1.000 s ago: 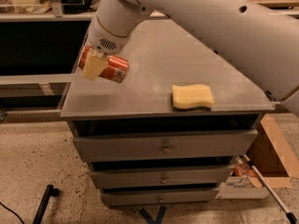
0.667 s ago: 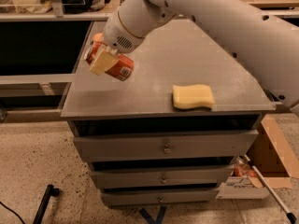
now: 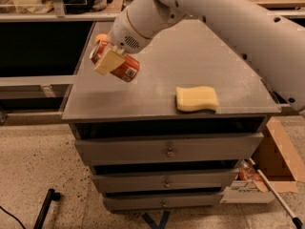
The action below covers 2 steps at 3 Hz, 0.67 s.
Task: Place coke can upright
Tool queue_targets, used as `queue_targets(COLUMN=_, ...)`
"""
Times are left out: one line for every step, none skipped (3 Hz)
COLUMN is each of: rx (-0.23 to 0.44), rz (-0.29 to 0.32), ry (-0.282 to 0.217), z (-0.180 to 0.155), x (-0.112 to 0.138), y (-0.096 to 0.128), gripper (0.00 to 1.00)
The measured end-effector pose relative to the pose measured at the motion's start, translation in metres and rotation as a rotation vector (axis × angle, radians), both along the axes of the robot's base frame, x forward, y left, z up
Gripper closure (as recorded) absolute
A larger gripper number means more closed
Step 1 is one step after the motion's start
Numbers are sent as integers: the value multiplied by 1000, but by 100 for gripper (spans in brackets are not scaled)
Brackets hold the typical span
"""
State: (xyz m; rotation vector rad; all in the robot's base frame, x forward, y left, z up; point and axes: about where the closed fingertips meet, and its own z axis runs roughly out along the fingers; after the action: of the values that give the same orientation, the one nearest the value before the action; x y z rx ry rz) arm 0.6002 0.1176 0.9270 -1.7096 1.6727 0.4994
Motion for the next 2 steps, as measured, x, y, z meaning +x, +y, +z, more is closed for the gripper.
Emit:
queue_targets(rx=73, rz=-15, ry=18, z=6, x=13, y=-14, gripper=100)
queue_targets(rx=126, rz=-26, ry=15, z=23, x=30, y=-26, gripper=100)
